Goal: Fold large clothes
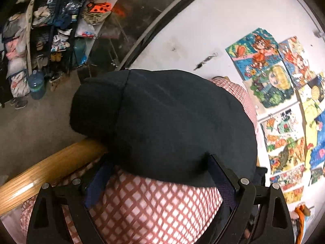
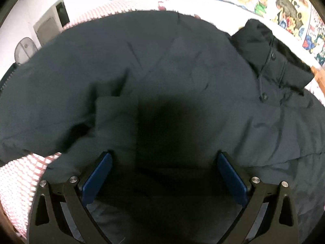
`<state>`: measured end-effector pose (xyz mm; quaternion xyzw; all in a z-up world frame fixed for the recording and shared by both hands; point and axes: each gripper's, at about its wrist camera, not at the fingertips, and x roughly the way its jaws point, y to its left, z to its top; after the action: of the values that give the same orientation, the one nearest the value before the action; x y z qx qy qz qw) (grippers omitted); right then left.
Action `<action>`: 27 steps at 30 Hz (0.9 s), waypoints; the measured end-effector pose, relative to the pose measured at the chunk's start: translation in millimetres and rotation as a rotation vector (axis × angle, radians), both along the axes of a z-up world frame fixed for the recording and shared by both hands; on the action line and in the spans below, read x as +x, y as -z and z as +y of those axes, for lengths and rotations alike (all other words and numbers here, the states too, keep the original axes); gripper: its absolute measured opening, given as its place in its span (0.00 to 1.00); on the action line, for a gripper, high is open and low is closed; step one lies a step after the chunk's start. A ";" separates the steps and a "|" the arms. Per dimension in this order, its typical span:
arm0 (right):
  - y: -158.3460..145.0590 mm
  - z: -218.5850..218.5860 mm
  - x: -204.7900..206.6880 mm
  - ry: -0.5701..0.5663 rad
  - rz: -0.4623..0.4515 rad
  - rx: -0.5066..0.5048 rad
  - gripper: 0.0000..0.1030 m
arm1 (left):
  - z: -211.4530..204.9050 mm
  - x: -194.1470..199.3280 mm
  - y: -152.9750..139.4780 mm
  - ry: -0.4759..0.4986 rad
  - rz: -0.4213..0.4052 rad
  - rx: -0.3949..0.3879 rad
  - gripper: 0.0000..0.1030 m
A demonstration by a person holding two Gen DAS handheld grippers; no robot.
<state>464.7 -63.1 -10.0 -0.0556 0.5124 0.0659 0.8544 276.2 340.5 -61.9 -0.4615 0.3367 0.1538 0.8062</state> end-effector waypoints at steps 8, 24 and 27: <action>16.0 -25.9 12.2 0.021 0.002 0.071 0.99 | -3.6 0.5 6.3 -0.102 0.016 -0.009 0.93; -13.5 -49.9 -5.2 0.026 -0.026 0.089 0.99 | -11.7 -6.6 -16.3 -0.167 -0.016 0.117 0.17; -27.1 -60.3 -12.9 0.059 -0.055 0.110 0.99 | -14.3 -10.1 -23.8 -0.159 -0.022 0.142 0.15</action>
<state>451.8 -123.4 17.1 0.0049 0.4855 0.0670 0.8716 266.1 326.2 -38.2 -0.4299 0.2783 0.2356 0.8260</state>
